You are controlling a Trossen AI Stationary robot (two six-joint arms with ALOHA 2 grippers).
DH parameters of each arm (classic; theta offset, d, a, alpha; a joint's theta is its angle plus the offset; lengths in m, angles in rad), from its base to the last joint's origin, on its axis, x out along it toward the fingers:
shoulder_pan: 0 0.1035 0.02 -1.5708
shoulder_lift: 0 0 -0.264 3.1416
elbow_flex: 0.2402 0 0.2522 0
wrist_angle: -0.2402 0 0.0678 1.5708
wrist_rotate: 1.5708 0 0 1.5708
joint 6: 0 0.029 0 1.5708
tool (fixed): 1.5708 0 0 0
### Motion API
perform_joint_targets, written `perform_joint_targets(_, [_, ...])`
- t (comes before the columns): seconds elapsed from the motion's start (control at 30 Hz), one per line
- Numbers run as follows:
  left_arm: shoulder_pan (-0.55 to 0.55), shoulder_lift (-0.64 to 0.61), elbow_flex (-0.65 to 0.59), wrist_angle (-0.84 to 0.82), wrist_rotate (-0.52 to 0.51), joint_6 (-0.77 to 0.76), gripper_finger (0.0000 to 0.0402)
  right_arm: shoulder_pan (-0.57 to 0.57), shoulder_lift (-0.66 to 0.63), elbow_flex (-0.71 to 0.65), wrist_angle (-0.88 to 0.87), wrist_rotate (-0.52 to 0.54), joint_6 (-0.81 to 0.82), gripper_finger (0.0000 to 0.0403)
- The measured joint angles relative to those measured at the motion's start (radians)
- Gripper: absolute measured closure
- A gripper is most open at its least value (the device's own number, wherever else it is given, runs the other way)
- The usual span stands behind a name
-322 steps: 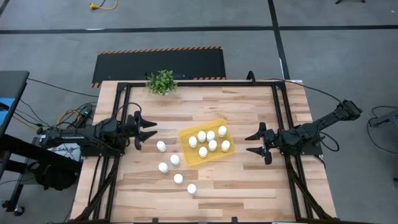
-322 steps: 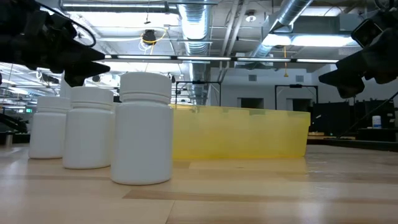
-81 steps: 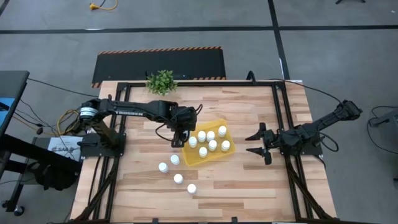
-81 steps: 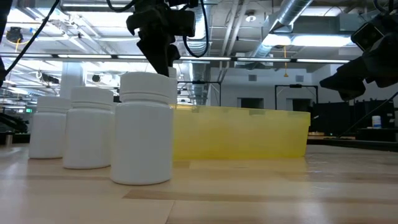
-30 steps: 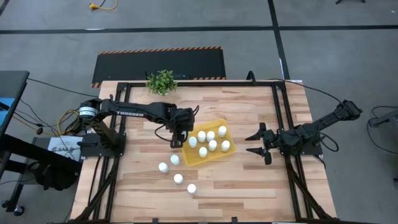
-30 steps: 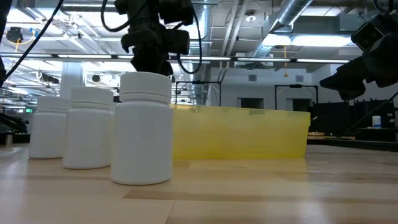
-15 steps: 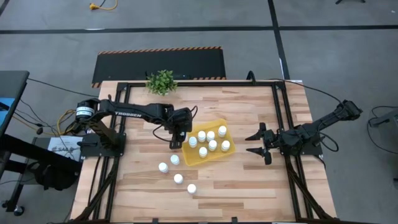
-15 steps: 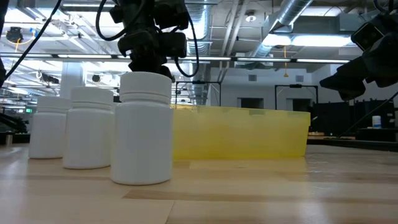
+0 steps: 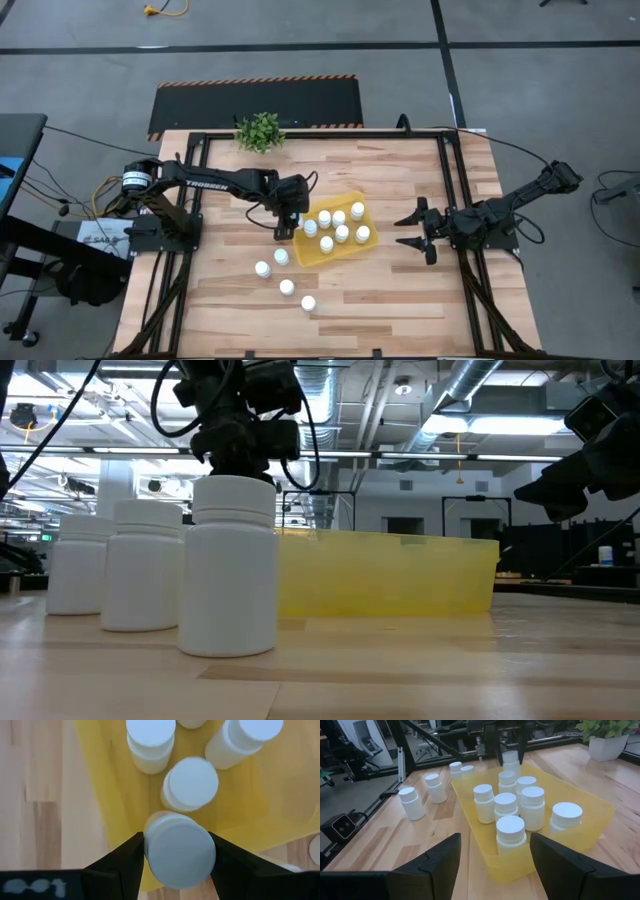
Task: Pick and place pill bottles into a basket
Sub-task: Put the white pill bottle into the yellow bin
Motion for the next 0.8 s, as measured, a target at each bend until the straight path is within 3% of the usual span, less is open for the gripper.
perform_joint_targets(0.8, [0.006, 0.013, -0.031, 0.042, 0.004, 0.029, 0.0223, 0.000, 0.000, 0.000, 0.000, 0.000, 0.000, 0.0173])
